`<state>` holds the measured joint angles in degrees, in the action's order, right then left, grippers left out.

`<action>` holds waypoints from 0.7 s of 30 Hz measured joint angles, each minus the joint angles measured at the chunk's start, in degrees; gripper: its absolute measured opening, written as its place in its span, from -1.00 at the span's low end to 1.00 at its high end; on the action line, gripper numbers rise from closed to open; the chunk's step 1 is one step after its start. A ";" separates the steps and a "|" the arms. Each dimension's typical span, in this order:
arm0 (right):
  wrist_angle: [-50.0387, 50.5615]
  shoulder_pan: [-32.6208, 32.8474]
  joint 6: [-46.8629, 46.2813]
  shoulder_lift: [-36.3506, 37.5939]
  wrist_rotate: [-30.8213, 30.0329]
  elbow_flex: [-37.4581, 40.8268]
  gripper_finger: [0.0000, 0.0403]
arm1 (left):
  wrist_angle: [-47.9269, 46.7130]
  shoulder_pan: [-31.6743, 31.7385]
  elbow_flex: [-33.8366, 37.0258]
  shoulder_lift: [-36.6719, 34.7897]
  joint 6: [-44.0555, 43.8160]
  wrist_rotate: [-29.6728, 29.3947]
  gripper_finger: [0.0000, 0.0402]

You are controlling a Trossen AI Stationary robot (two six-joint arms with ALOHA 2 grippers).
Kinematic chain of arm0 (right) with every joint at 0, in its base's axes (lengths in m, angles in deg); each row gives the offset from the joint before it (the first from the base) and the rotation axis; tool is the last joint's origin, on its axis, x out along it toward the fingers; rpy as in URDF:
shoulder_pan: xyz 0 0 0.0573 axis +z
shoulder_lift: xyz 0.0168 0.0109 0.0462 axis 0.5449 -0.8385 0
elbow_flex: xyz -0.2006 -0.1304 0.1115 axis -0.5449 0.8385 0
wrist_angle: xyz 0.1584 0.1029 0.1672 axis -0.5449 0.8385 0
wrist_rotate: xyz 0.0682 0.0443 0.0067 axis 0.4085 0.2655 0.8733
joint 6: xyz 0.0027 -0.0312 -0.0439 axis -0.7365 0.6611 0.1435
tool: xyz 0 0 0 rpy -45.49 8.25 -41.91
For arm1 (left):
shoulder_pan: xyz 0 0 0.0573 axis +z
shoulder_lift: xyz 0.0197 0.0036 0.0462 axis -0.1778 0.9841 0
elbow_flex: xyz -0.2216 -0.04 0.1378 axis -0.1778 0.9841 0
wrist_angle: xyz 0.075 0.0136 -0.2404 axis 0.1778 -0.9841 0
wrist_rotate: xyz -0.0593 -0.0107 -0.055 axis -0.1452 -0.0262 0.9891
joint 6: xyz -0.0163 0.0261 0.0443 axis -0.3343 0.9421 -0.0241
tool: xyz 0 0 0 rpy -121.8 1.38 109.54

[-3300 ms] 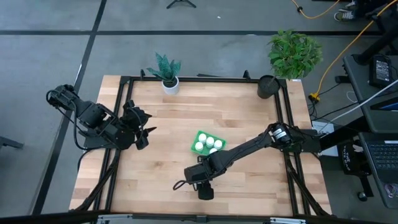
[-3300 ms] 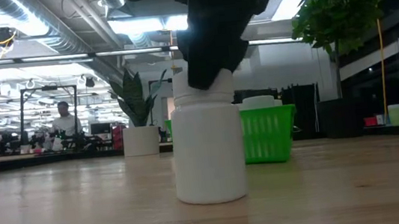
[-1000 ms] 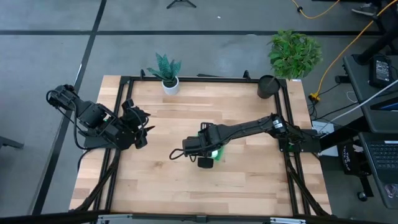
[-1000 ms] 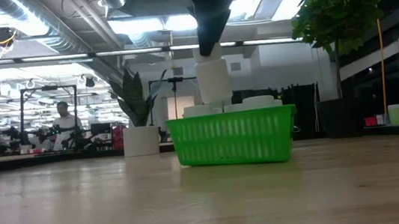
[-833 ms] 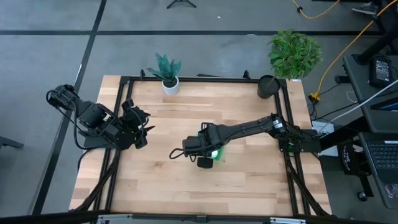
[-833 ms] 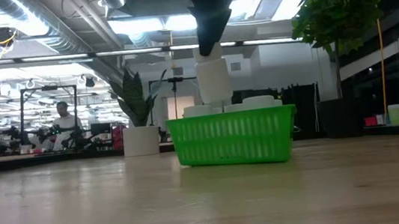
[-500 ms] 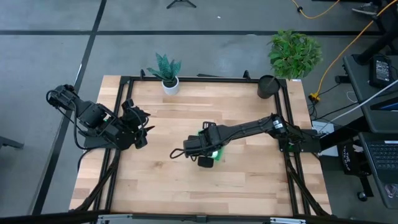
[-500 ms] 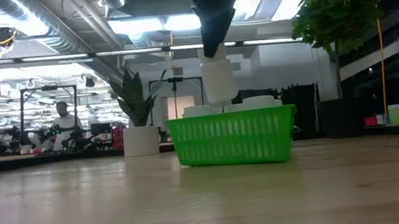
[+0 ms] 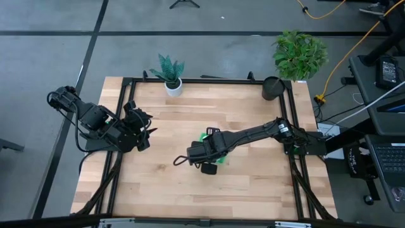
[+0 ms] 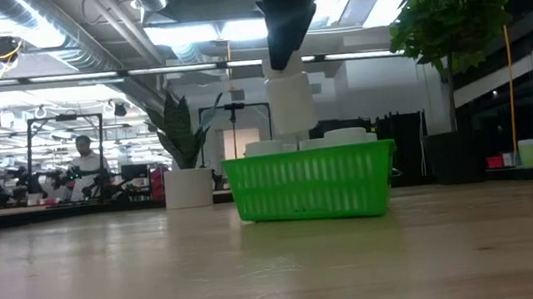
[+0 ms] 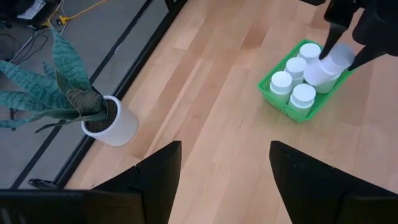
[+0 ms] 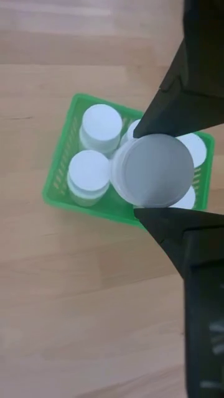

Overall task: Pick and place pill bottles into a basket
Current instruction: Put the white pill bottle into the green bin

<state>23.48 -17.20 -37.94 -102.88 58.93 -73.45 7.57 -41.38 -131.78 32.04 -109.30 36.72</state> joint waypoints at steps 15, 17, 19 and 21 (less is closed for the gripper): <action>-4.03 0.02 -0.05 0.02 2.01 5.88 -0.23 | -0.04 0.00 0.01 -0.01 0.56 0.42 0.18; -5.25 -0.01 0.06 0.02 2.01 5.88 -0.23 | -0.04 0.00 0.00 0.00 1.03 0.42 0.18; -5.96 -0.26 0.43 0.02 2.09 5.88 -0.23 | -0.04 0.00 0.01 0.01 1.06 0.42 0.18; -6.88 -0.55 0.93 0.02 2.72 6.02 -0.23 | -0.04 0.00 0.01 -0.01 1.07 0.41 0.18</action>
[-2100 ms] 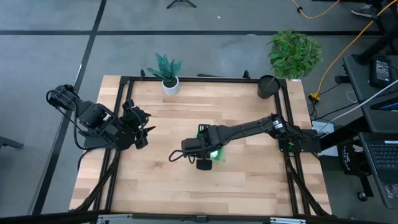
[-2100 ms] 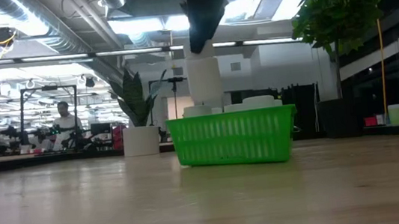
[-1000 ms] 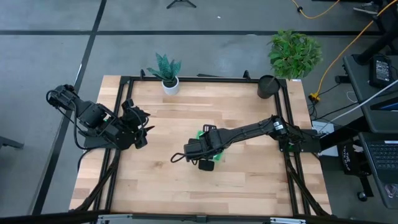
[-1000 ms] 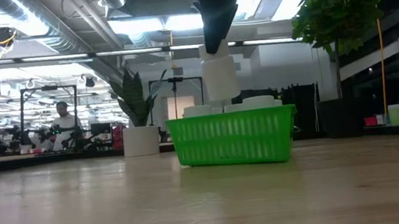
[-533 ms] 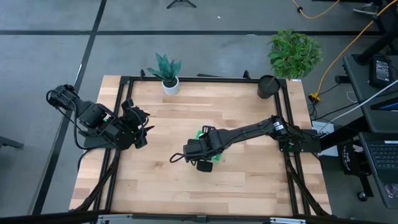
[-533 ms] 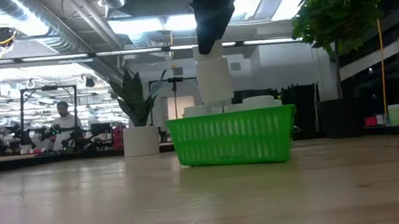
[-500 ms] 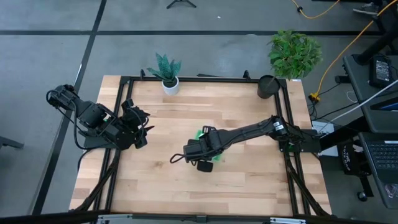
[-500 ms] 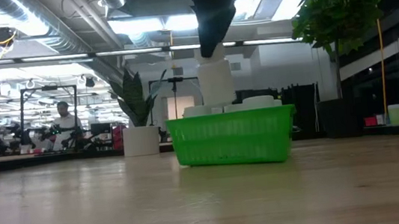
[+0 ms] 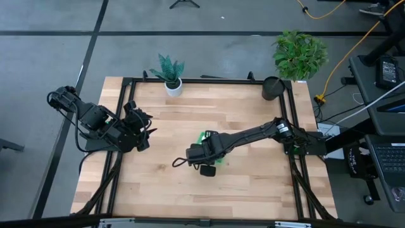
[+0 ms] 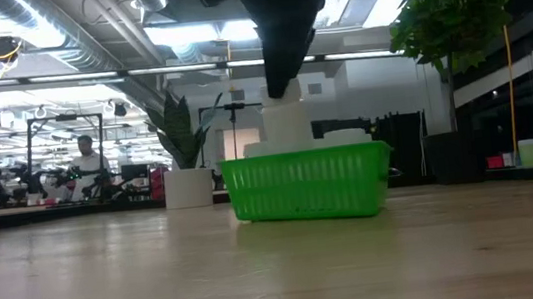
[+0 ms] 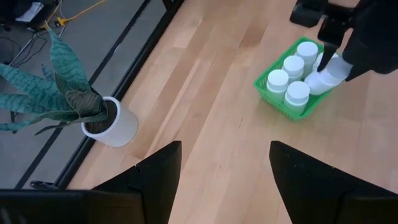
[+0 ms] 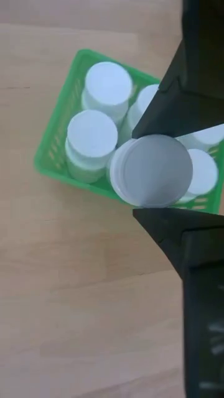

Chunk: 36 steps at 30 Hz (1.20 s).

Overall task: Pick and place pill bottles into a basket
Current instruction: Put the white pill bottle into the green bin

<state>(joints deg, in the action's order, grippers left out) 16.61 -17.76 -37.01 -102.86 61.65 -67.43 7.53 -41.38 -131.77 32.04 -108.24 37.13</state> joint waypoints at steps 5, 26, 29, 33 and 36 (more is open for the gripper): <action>-3.27 -0.83 0.09 0.00 2.73 4.20 -0.23 | -0.02 0.00 0.00 -0.01 -0.05 0.02 0.18; -7.41 -0.95 -3.44 0.11 3.79 8.06 0.19 | -0.25 0.00 0.00 -0.01 0.42 0.09 0.18; -7.28 -0.95 -4.19 0.11 3.79 8.06 0.30 | -0.24 0.00 -0.02 -0.01 0.43 0.09 0.18; -7.07 -0.95 -4.25 0.63 3.77 8.06 0.36 | -0.24 0.00 -0.01 -0.01 0.43 0.07 0.18; -7.08 -0.93 -4.47 2.63 2.95 8.06 0.36 | -0.24 0.00 0.00 -0.01 0.43 0.07 0.18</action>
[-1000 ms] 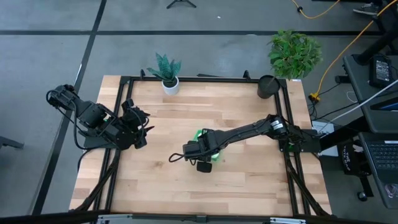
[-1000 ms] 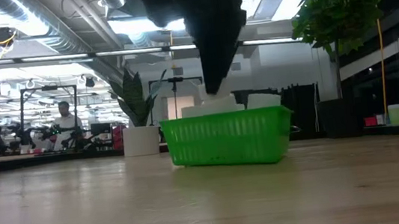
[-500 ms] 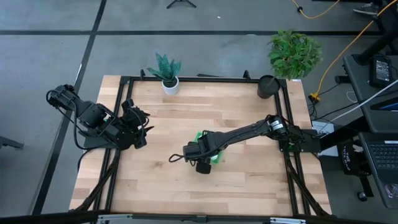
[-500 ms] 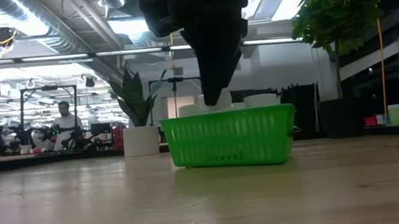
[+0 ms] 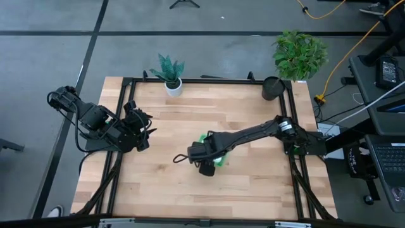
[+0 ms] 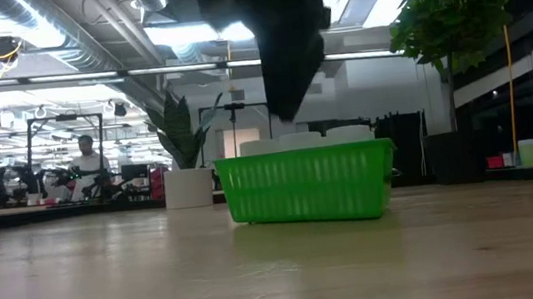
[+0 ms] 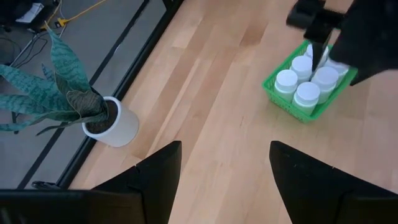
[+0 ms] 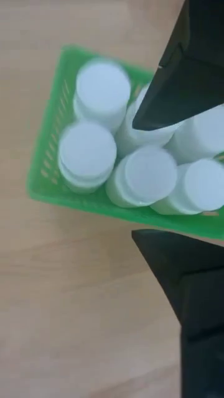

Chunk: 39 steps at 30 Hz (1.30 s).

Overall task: Pick and place pill bottles into a basket
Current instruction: Put the white pill bottle into the green bin, then return to Home Position

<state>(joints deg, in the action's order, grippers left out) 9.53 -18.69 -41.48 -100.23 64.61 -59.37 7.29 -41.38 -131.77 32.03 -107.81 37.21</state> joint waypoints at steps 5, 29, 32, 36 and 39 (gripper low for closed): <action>0.46 -0.02 -3.40 6.10 -2.36 0.00 0.37 | 0.00 0.00 -0.01 0.00 0.03 -0.02 0.18; -8.67 -2.89 11.27 59.81 -33.53 31.89 0.37 | -11.94 -1.07 9.00 -33.11 -15.89 -24.77 0.18; -28.20 -6.90 20.48 70.67 -19.87 46.61 0.37 | -11.82 -1.01 13.58 -40.57 -23.86 -28.76 0.18; -52.88 -13.26 25.04 81.13 -4.76 62.87 0.37 | -11.56 -1.01 20.09 -47.70 -28.95 -30.90 0.18; -57.27 -16.98 22.89 86.23 -3.41 72.01 0.37 | -10.19 -1.01 26.09 -50.94 -28.25 -28.02 0.18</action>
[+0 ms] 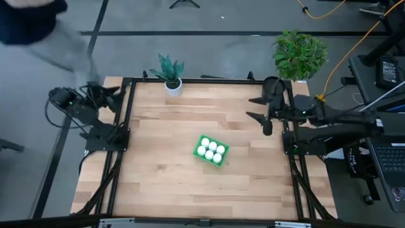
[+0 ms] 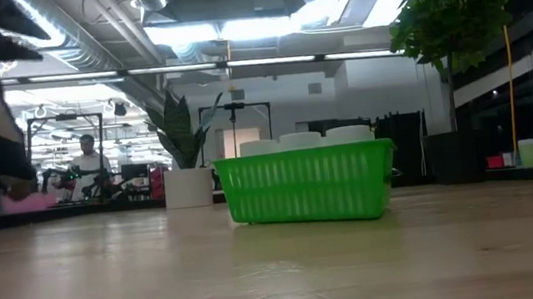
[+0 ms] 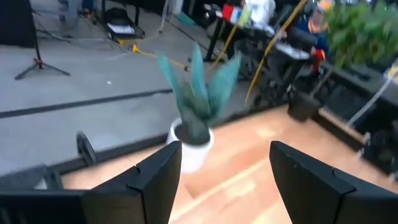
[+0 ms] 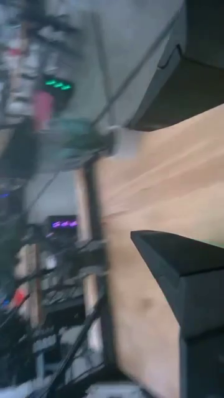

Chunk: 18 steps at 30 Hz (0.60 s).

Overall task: Pick and place pill bottles into a basket
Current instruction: Return to Home Position

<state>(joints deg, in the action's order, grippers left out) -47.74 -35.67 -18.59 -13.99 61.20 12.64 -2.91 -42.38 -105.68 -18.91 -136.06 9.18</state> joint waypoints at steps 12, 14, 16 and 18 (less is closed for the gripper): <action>-8.00 -2.32 -11.06 14.03 2.84 22.67 0.37 | 19.73 -0.01 17.46 -0.98 -3.47 1.25 0.18; -9.57 -2.23 -11.40 16.46 4.28 23.55 0.37 | 23.80 -0.02 20.82 -0.57 0.82 4.03 0.18; -9.00 -2.16 -9.78 18.96 4.36 24.54 0.37 | 27.71 -0.02 24.42 -0.47 2.53 3.42 0.18; -8.02 -2.17 -8.68 21.72 4.32 25.64 0.36 | 30.18 -0.01 28.57 -0.45 2.97 1.66 0.18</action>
<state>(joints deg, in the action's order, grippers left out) -55.76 -37.84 -27.27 7.73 65.51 38.28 27.27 -42.39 -77.12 -19.36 -133.09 10.84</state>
